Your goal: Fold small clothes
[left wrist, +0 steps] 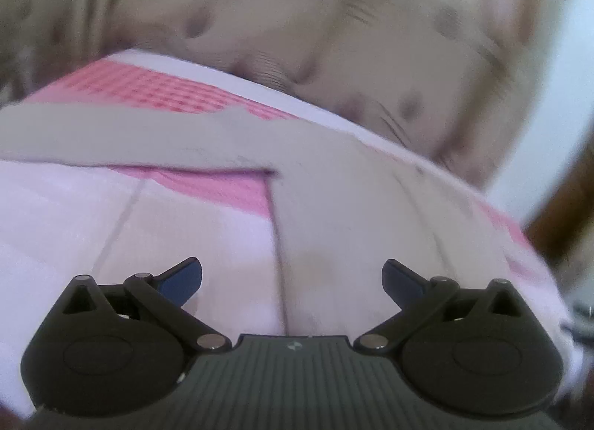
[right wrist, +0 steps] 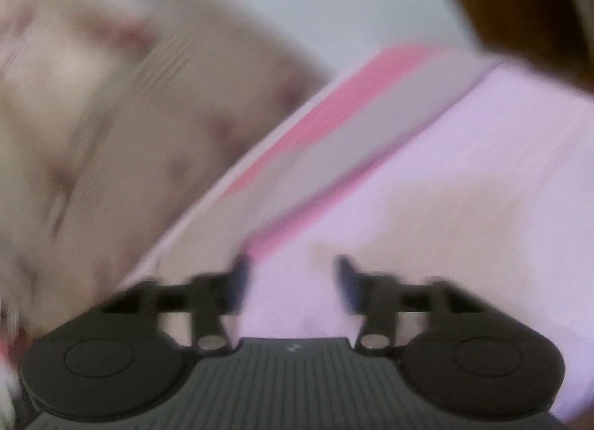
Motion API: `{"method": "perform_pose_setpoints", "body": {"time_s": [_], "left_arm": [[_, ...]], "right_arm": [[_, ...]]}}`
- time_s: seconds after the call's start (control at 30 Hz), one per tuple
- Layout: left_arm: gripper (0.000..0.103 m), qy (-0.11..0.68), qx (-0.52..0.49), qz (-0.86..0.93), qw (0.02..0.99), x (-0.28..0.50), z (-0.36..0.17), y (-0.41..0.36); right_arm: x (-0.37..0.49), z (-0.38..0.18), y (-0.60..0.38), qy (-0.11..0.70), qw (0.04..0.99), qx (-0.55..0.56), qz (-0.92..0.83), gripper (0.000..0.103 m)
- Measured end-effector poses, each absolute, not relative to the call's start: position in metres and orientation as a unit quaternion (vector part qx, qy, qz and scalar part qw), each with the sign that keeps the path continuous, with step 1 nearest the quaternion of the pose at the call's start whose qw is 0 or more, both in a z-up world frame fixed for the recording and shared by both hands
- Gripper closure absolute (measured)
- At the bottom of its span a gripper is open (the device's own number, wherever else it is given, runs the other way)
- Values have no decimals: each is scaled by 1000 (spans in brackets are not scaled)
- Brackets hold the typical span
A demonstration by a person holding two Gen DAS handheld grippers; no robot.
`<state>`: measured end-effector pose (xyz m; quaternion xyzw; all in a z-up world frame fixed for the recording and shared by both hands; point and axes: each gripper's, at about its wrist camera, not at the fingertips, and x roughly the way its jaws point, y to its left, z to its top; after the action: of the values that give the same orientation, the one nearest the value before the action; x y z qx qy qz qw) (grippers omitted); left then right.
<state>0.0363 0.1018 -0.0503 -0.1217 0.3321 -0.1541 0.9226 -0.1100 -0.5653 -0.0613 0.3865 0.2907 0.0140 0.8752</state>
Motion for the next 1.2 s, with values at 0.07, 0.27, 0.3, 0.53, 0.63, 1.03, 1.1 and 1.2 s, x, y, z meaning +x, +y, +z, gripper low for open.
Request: {"method": "perform_pose_setpoints", "body": {"time_s": [0.07, 0.27, 0.3, 0.53, 0.63, 1.03, 1.1, 1.2], "left_arm": [[2, 351, -106, -185, 912, 15, -54, 97], [10, 366, -40, -219, 904, -31, -76, 68], [16, 362, -25, -226, 904, -35, -76, 64], [91, 355, -47, -237, 903, -35, -78, 76], [90, 354, -27, -237, 904, -39, -79, 80], [61, 330, -2, -250, 910, -56, -51, 95], [26, 303, -26, -262, 916, -59, -34, 97], [0, 233, -61, -252, 937, -55, -13, 87]], "right_arm": [[-127, -57, -527, 301, 888, 345, 34, 18], [-148, -61, -464, 319, 911, 258, 45, 18], [-144, -64, -459, 323, 914, 242, 46, 18], [-149, -61, -432, 346, 919, 185, 30, 76], [-162, -62, -433, 352, 915, 196, 34, 82], [-200, -46, -463, 333, 896, 291, 51, 85], [-205, -29, -484, 283, 910, 302, 29, 81], [-194, -20, -526, 236, 906, 352, 7, 40]]}}
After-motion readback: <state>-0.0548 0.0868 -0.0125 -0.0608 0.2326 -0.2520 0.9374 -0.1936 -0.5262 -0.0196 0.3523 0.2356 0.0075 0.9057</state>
